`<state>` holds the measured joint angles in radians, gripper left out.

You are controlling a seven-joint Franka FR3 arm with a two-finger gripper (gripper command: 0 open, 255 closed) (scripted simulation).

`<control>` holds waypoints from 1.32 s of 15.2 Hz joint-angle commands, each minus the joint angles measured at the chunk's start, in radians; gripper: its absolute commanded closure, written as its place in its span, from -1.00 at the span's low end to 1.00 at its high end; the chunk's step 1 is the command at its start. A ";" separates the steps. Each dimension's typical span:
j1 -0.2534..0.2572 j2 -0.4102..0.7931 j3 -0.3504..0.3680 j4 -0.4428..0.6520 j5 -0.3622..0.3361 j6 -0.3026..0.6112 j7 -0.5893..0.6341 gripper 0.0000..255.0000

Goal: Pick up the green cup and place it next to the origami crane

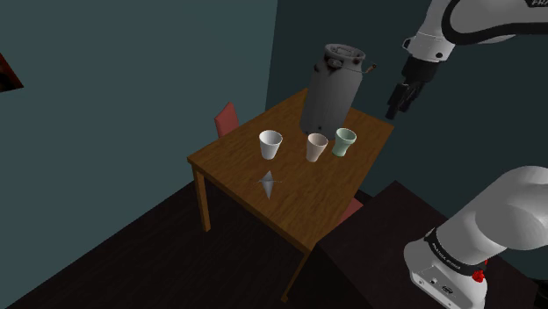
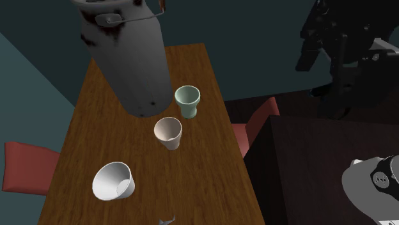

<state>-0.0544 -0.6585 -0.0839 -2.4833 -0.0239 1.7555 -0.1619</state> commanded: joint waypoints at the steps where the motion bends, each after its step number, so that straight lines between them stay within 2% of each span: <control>1: -0.015 0.054 -0.036 -0.004 -0.016 0.060 -0.037 -1.00; 6: -0.035 0.215 -0.106 0.021 -0.026 0.197 -0.110 -1.00; 11: -0.046 0.397 -0.172 0.081 -0.005 0.317 -0.192 -1.00; 20: -0.079 0.753 -0.248 0.270 0.129 0.459 -0.373 -1.00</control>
<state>-0.1283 0.0475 -0.3267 -2.2428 0.0828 2.2015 -0.5123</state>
